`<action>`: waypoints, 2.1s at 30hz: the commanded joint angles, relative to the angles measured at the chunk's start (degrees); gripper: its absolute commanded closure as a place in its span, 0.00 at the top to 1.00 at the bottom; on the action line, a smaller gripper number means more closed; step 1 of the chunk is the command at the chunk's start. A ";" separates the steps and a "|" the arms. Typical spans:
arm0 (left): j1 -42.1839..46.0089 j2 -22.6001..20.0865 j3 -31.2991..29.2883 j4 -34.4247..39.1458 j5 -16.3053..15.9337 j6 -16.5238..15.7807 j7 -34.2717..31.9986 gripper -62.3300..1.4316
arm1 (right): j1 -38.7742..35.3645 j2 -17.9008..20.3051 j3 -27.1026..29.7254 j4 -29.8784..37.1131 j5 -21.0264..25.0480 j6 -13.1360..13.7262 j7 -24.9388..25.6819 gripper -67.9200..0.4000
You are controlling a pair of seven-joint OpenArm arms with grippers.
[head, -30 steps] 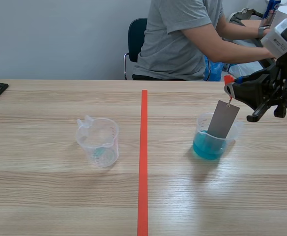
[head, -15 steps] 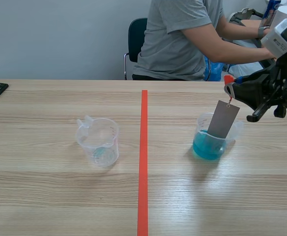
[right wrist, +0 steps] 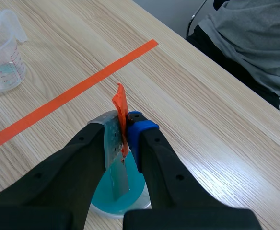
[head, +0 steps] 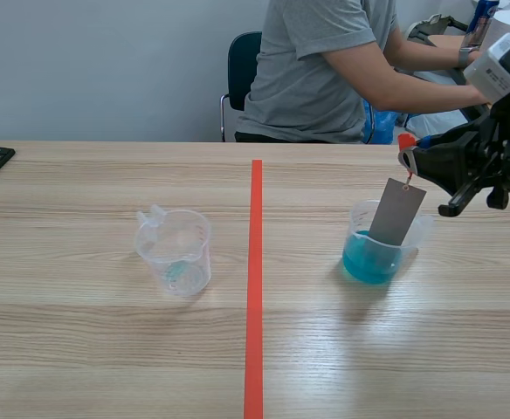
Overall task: Do the redox reaction experiment.
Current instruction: 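Hold the plate still in the solution, then raise the plate and point at it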
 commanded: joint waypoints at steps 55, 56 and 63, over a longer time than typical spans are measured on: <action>-0.33 0.28 0.22 1.18 0.09 0.11 0.22 0.07 | 0.68 21.86 3.48 19.41 23.89 0.44 -1.55 0.01; -0.33 0.28 0.22 1.18 0.09 0.11 0.22 0.07 | 0.68 21.94 3.48 19.41 23.91 0.44 -1.55 0.01; -0.33 0.28 0.22 1.18 0.09 0.11 0.20 0.07 | 0.68 21.94 3.48 19.41 23.89 0.44 -1.55 0.01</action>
